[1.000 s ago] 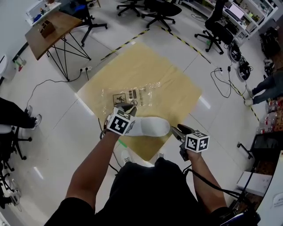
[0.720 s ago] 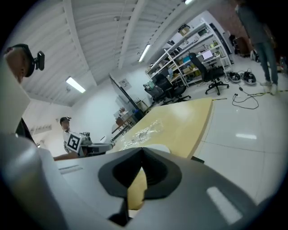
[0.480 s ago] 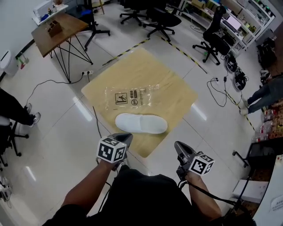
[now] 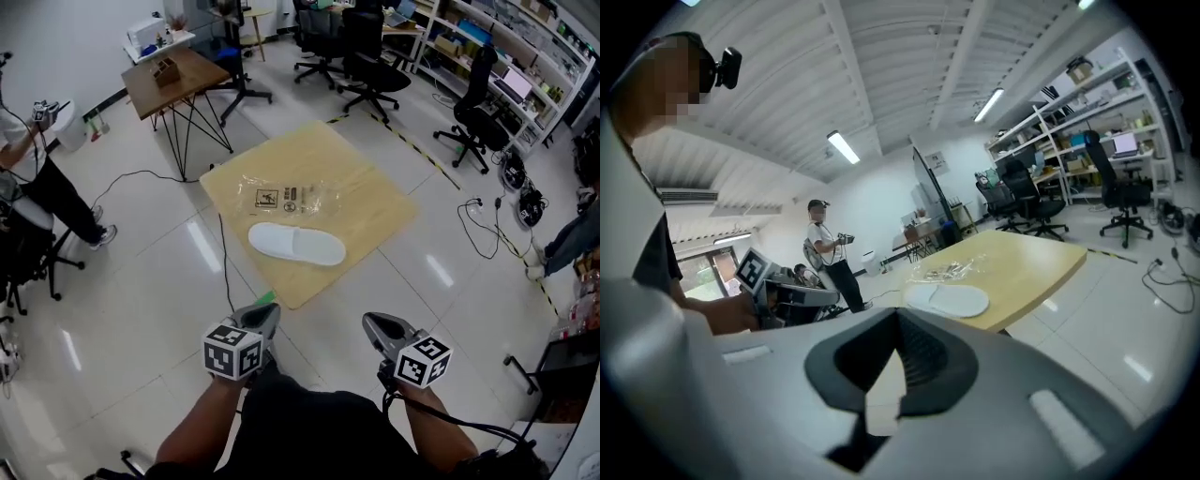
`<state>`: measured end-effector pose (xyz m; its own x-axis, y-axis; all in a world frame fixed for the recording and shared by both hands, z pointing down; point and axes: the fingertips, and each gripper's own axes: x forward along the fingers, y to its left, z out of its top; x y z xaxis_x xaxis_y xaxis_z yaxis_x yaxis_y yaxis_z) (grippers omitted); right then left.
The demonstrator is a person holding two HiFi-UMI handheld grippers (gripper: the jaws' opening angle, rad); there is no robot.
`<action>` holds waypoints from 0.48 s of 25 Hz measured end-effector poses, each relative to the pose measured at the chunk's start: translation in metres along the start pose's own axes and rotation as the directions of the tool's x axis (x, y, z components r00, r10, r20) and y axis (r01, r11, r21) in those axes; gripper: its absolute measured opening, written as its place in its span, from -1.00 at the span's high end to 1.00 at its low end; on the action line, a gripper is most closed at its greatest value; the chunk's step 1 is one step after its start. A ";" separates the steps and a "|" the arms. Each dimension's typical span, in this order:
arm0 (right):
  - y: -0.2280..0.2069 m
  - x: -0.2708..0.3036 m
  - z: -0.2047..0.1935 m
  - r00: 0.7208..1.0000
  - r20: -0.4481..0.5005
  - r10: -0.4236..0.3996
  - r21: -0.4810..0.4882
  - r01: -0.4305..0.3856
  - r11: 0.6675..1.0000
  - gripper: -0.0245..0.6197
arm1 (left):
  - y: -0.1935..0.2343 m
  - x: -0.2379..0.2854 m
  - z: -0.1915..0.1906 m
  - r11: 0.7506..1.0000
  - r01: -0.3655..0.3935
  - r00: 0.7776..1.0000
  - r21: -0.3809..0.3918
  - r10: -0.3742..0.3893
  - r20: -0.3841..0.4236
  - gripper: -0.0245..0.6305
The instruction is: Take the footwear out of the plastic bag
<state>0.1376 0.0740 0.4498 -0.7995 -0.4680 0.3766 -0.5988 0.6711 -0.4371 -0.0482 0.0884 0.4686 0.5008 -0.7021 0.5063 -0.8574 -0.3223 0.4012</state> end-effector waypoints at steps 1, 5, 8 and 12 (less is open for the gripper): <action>0.000 -0.011 -0.004 1.000 0.002 0.007 -0.003 -0.007 1.000 0.92 | -0.011 -0.008 -0.005 1.000 -0.016 1.000 0.021 0.015 0.011 0.91; 0.008 -0.036 -0.021 1.000 0.002 0.021 0.041 -0.021 0.999 0.92 | -0.031 -0.041 -0.027 0.996 -0.069 0.997 0.053 0.068 0.020 0.91; 0.020 -0.048 -0.031 0.999 -0.020 0.036 0.043 -0.035 0.998 0.92 | -0.036 -0.062 -0.041 0.994 -0.102 0.995 0.026 0.102 0.020 0.91; 0.032 -0.057 -0.034 0.998 -0.022 0.055 0.017 -0.055 0.998 0.92 | -0.039 -0.075 -0.051 0.990 -0.137 0.990 -0.017 0.137 0.025 0.91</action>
<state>0.1656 0.1423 0.4420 -0.8299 -0.4175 0.3701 -0.5549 0.6858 -0.4708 -0.0463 0.1864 0.4540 0.3754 -0.7550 0.5376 -0.9157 -0.2123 0.3413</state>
